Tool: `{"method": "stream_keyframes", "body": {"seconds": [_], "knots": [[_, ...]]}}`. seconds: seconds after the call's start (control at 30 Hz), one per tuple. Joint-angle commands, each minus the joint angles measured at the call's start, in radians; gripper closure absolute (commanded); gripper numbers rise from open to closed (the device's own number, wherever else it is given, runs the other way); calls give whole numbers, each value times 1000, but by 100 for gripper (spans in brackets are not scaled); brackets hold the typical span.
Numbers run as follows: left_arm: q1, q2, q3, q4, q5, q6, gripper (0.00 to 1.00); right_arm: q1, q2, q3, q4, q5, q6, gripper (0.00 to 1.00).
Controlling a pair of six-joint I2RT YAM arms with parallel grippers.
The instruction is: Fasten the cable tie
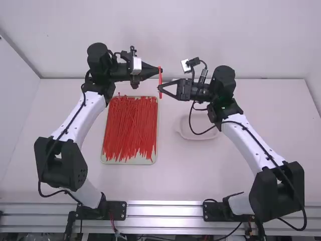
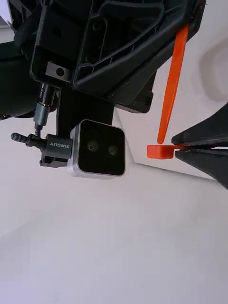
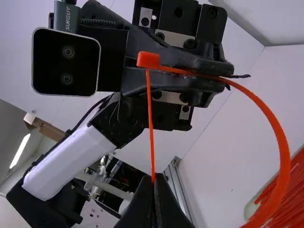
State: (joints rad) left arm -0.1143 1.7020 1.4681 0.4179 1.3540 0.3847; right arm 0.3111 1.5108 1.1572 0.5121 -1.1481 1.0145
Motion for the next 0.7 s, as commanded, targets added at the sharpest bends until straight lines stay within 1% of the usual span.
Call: {"method": "stream_keyframes", "body": {"seconds": [0.0, 0.37, 0.67], "knots": [[-6, 1, 13, 6, 43, 5, 98, -2, 0, 20, 3, -6, 0, 100], [2, 1, 13, -77, 45, 6, 98, -10, 0, 20, 24, -3, 11, 100], [1, 1, 13, -85, 150, 5, 98, -17, 0, 21, 46, 25, 30, 100]]}}
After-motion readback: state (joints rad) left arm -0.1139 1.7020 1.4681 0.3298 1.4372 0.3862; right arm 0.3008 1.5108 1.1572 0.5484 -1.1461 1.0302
